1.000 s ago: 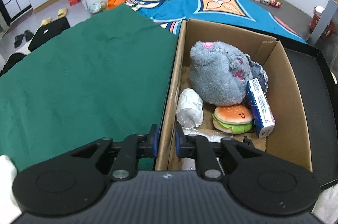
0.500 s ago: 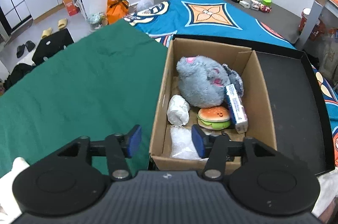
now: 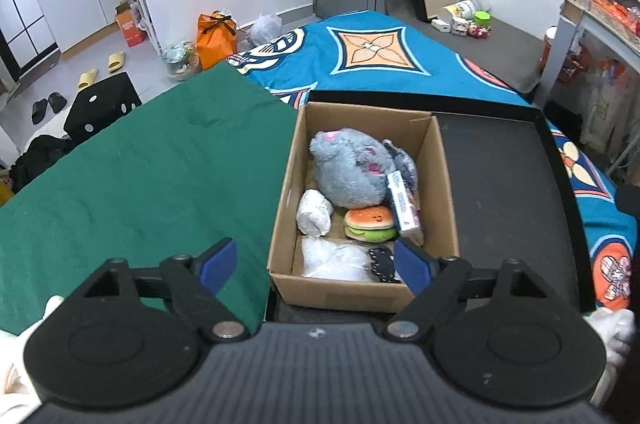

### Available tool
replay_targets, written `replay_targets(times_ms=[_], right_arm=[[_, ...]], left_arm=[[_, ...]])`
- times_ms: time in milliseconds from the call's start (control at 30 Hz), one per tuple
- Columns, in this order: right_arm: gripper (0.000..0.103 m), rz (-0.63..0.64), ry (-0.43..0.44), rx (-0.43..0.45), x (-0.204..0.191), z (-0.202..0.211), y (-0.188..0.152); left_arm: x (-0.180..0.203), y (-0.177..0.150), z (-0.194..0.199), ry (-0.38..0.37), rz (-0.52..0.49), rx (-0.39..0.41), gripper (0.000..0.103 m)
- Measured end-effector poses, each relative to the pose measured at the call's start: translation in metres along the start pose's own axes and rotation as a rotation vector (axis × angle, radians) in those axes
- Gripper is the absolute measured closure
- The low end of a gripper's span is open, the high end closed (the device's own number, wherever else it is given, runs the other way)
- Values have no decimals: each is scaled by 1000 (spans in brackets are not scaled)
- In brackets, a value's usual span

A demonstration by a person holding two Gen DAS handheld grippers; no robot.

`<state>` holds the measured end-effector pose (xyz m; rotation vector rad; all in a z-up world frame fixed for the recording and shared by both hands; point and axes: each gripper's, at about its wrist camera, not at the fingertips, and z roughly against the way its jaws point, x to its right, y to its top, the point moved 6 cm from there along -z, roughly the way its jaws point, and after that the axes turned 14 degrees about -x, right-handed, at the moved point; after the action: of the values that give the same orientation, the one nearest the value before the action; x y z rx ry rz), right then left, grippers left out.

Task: Organize soft objects

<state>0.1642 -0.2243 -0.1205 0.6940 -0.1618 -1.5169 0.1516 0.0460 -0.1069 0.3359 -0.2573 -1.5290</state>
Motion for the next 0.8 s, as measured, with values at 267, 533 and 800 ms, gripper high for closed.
replay_targets(times_ms=[267, 533, 800], right_arm=[[0, 32, -4, -6, -6, 20, -5], [0, 60, 2, 23, -11, 49, -14], [0, 100, 8, 41, -19, 72, -26]], left_arm=[[3, -7, 33, 5, 13, 31, 10], [14, -21, 65, -13, 2, 54, 8], [18, -44, 96, -21, 15, 106, 7]])
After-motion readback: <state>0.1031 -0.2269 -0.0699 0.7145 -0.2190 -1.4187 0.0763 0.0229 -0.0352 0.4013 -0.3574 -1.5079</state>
